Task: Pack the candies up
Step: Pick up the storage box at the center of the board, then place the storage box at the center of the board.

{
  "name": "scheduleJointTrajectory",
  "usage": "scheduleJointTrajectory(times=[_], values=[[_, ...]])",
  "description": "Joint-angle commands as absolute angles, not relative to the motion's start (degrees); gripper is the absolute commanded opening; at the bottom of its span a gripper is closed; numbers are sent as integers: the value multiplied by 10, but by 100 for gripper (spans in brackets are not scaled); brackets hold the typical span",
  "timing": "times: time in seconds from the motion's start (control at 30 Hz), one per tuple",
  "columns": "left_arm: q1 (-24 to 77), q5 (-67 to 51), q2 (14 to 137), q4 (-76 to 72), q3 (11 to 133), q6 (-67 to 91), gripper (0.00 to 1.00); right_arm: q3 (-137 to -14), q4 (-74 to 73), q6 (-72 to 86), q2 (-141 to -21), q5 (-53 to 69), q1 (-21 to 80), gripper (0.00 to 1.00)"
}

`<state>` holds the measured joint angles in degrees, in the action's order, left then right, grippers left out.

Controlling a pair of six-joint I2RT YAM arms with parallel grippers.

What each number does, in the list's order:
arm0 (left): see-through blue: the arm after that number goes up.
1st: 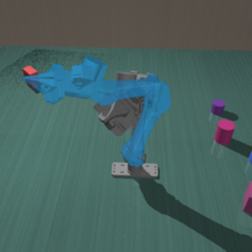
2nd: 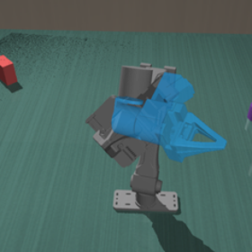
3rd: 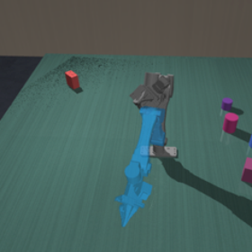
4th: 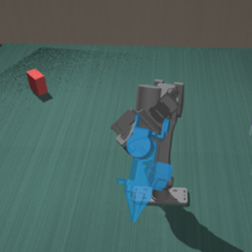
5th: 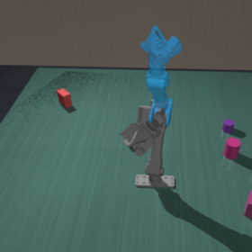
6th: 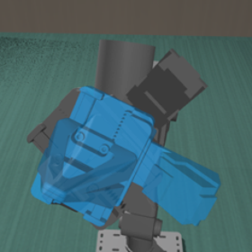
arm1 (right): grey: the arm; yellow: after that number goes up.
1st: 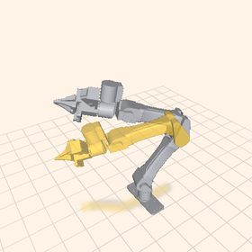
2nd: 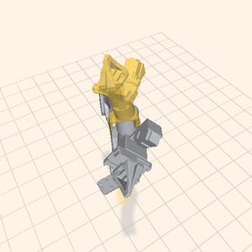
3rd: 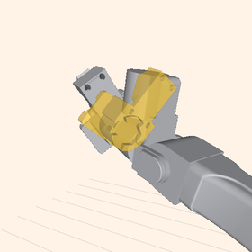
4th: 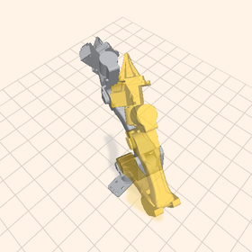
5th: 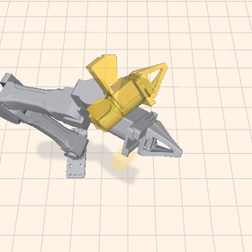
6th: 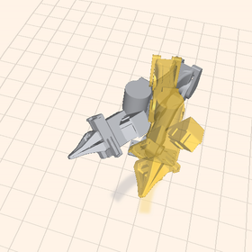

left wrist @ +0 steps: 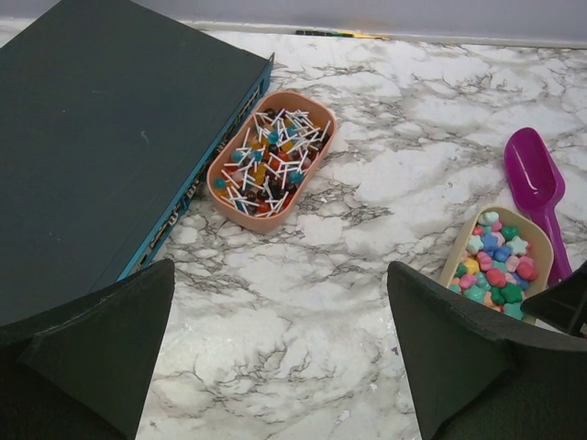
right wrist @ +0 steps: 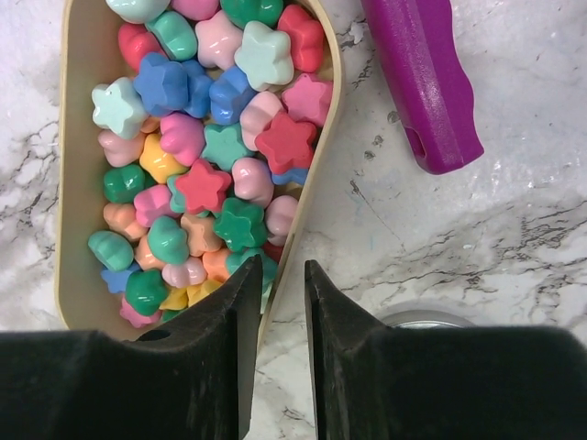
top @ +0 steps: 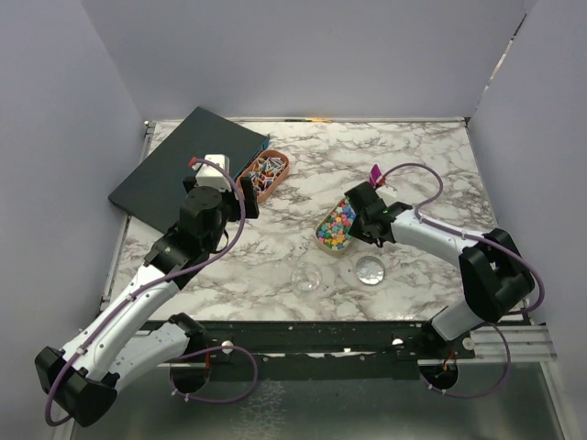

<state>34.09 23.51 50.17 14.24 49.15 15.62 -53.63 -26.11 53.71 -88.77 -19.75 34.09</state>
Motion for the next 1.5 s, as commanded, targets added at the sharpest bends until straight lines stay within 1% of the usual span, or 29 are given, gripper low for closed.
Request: scheduleJointTrajectory(times=[0.0, 0.13, 0.3, 0.33, 0.57, 0.73, 0.87, 1.2, 1.47], values=[[337, 226, 492, 138, 488, 160, 99, -548, -244, 552, -903, -191, 344, 27], [337, 226, 492, 138, 488, 160, 99, -545, -241, 553, -904, -193, 344, 19], [337, 224, 494, 138, 487, 160, 99, -549, -243, 548, -903, -196, 344, 2], [337, 224, 494, 138, 487, 160, 99, -551, -243, 545, -903, -197, 344, 1], [337, 225, 497, 137, 488, 160, 99, -587, -244, 486, -915, -216, 343, 0], [337, 226, 499, 138, 488, 159, 99, -654, -256, 404, -941, -223, 336, 0], [337, 225, 498, 138, 488, 159, 99, -701, -258, 337, -975, -194, 323, 0], [338, 231, 489, 139, 488, 158, 99, -786, -266, 231, -1048, -137, 279, 0], [337, 217, 487, 140, 487, 160, 99, -810, -266, 211, -1076, -124, 242, 0]])
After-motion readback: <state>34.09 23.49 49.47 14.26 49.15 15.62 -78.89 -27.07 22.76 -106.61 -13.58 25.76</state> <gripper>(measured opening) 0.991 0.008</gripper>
